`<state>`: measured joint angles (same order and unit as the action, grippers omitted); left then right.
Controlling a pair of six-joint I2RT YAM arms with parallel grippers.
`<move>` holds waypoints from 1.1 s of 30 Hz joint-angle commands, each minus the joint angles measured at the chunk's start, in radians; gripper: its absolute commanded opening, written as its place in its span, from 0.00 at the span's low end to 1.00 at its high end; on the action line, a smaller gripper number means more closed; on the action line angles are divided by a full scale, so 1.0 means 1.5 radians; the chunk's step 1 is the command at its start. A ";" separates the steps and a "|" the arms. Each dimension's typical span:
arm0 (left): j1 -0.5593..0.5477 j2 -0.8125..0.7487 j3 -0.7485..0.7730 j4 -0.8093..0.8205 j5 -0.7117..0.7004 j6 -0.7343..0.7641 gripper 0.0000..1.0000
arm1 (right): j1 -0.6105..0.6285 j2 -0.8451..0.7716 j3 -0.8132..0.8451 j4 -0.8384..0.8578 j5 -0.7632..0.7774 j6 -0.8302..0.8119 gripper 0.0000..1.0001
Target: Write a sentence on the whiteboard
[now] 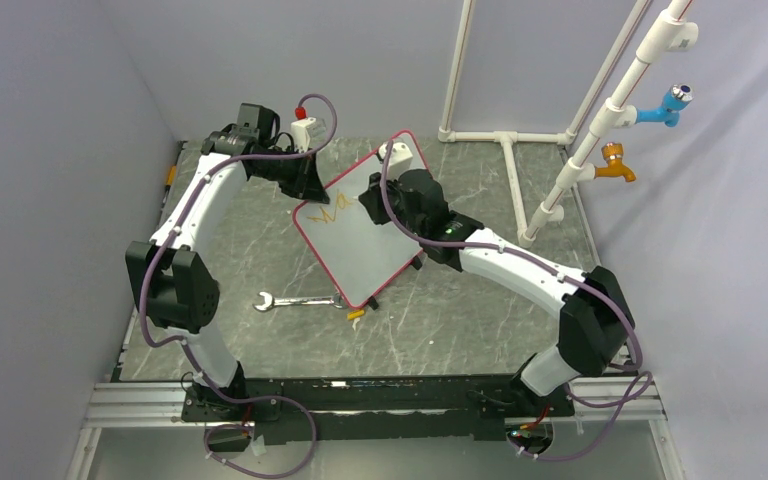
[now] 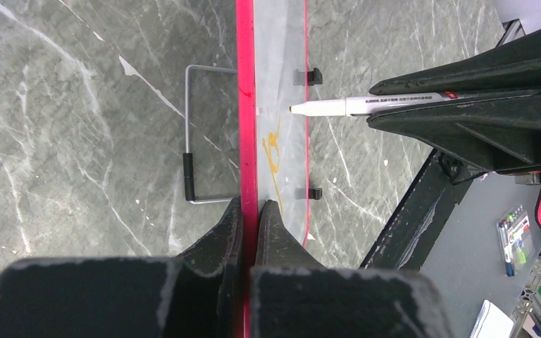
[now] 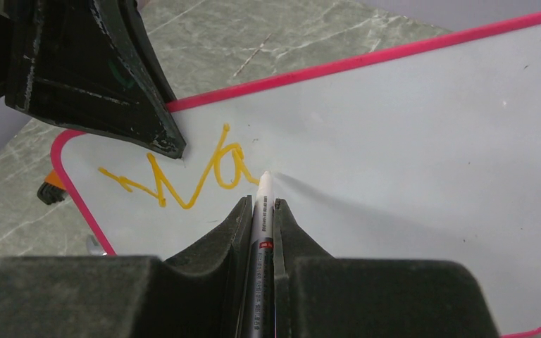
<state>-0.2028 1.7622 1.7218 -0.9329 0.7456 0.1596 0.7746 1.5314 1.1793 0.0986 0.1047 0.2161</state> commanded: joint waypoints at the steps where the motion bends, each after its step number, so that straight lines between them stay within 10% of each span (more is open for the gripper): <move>1: -0.015 -0.006 -0.014 -0.001 -0.079 0.067 0.00 | -0.003 -0.009 0.044 0.020 0.013 -0.017 0.00; 33: -0.021 -0.006 -0.013 -0.002 -0.078 0.067 0.00 | -0.007 0.026 -0.014 0.023 -0.006 0.032 0.00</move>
<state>-0.2043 1.7622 1.7210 -0.9325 0.7212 0.1600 0.7673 1.5799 1.1915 0.1417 0.1028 0.2348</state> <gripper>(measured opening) 0.044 0.133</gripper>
